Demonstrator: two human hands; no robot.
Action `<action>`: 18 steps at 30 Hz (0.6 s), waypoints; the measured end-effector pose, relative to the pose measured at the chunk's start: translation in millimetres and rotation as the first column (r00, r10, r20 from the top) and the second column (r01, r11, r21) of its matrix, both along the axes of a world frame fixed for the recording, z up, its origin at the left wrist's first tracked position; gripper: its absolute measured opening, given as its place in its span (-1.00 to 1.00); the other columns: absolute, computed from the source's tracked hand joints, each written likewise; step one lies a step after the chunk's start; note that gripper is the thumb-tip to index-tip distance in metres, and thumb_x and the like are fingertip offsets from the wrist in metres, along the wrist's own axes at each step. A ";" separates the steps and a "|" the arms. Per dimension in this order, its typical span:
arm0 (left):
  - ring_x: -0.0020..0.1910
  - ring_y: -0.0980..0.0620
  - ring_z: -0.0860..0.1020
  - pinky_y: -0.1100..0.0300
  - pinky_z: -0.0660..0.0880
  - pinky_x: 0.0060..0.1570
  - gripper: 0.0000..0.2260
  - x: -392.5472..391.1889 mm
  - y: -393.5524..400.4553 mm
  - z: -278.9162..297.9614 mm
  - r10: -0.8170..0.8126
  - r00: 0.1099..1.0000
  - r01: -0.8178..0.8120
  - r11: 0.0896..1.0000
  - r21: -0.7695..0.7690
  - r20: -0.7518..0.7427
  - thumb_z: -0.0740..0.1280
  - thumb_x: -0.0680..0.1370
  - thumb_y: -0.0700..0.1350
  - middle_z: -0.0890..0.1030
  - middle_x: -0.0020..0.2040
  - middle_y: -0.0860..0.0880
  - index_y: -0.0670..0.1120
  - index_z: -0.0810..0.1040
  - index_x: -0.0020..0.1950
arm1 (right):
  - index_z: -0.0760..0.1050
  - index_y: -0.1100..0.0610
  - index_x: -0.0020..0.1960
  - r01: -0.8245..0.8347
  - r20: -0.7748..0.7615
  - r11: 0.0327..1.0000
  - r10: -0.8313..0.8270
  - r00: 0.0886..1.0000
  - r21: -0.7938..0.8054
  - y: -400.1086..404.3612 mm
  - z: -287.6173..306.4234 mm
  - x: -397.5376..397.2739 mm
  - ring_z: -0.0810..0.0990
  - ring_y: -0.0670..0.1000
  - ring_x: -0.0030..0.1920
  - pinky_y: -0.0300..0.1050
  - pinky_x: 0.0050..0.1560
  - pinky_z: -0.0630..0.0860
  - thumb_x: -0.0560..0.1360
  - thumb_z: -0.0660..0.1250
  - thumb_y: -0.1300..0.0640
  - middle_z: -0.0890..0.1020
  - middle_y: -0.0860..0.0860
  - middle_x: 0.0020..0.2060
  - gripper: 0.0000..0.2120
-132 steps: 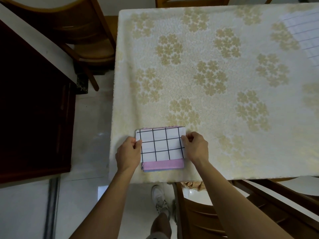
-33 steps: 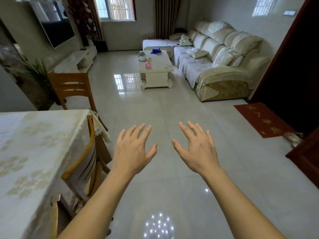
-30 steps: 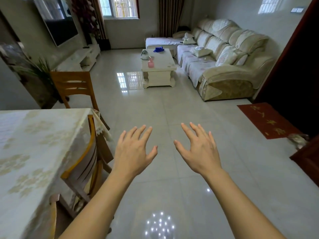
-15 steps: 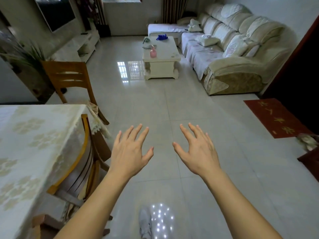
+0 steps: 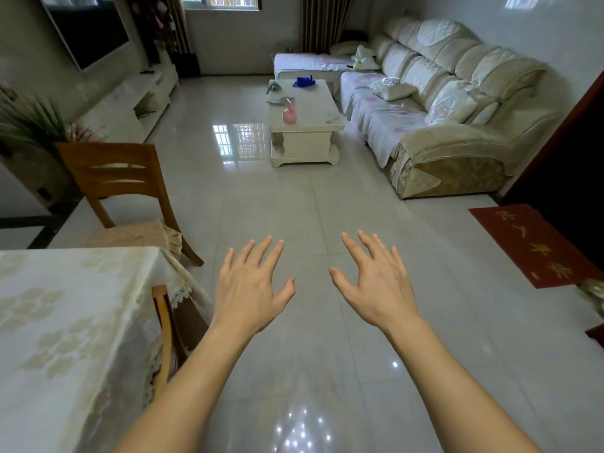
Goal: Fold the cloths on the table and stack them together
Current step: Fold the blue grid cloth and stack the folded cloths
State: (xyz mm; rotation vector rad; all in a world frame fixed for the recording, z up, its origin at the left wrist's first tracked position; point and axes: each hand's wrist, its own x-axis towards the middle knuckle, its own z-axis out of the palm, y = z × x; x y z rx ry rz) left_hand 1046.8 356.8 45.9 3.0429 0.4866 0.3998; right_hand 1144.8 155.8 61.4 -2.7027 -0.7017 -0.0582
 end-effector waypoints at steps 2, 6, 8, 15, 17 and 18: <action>0.50 -0.07 0.33 -0.12 0.19 0.49 -0.37 16.7 16.4 -0.8 -0.007 1.000 0.006 1.000 -0.010 -0.009 0.11 0.52 0.28 0.37 0.51 -0.02 0.05 0.31 0.54 | 0.12 -0.16 0.59 0.002 -0.001 1.000 -0.002 1.000 -0.012 14.3 -0.7 14.6 0.04 0.03 0.61 0.07 0.57 -0.07 0.39 -0.14 -0.42 0.19 -0.01 0.59 -0.19; 0.48 -0.07 0.36 -0.14 0.23 0.46 -0.37 45.3 42.2 -3.0 -0.012 1.000 0.012 1.000 -0.027 0.009 0.13 0.49 0.27 0.40 0.50 -0.01 0.04 0.36 0.51 | 0.12 -0.15 0.59 0.015 -0.001 1.000 -0.015 1.000 -0.024 37.7 -3.8 42.6 0.06 0.05 0.60 0.09 0.57 -0.04 0.38 -0.15 -0.43 0.21 0.00 0.58 -0.17; 0.48 -0.07 0.35 -0.14 0.23 0.47 -0.37 60.7 54.2 -4.6 -0.014 1.000 0.014 0.999 -0.034 0.000 0.13 0.49 0.28 0.40 0.50 -0.01 0.04 0.36 0.51 | 0.11 -0.16 0.59 0.016 0.000 0.999 -0.016 1.000 -0.040 48.9 -6.2 58.3 0.07 0.05 0.60 0.09 0.57 -0.04 0.38 -0.16 -0.43 0.21 0.00 0.58 -0.17; 0.52 -0.04 0.28 -0.11 0.18 0.50 -0.38 124.0 87.8 -15.2 0.006 1.000 -0.006 0.999 -0.036 -0.023 0.10 0.52 0.29 0.34 0.53 0.02 0.07 0.30 0.54 | 0.10 -0.16 0.59 -0.019 -0.035 0.999 0.018 0.999 -0.027 86.5 -17.9 122.7 0.10 0.03 0.59 0.10 0.56 -0.04 0.39 -0.15 -0.43 0.23 -0.01 0.57 -0.19; 0.52 -0.04 0.29 -0.12 0.18 0.50 -0.38 146.9 96.5 -15.8 0.010 1.000 -0.011 0.999 -0.033 -0.023 0.09 0.51 0.29 0.35 0.53 0.01 0.07 0.31 0.53 | 0.08 -0.17 0.59 -0.033 -0.045 0.999 0.032 0.998 -0.022 97.5 -21.2 147.5 0.09 0.02 0.59 0.09 0.56 -0.05 0.40 -0.16 -0.43 0.22 -0.02 0.58 -0.20; 0.52 -0.04 0.29 -0.12 0.18 0.50 -0.37 159.1 100.7 -15.9 0.015 1.000 -0.016 0.999 -0.032 -0.027 0.08 0.51 0.29 0.35 0.53 0.01 0.07 0.31 0.53 | 0.07 -0.17 0.59 -0.040 -0.046 0.999 0.039 0.998 -0.024 102.9 -22.5 161.1 0.08 0.02 0.59 0.09 0.57 -0.06 0.40 -0.16 -0.43 0.21 -0.03 0.58 -0.20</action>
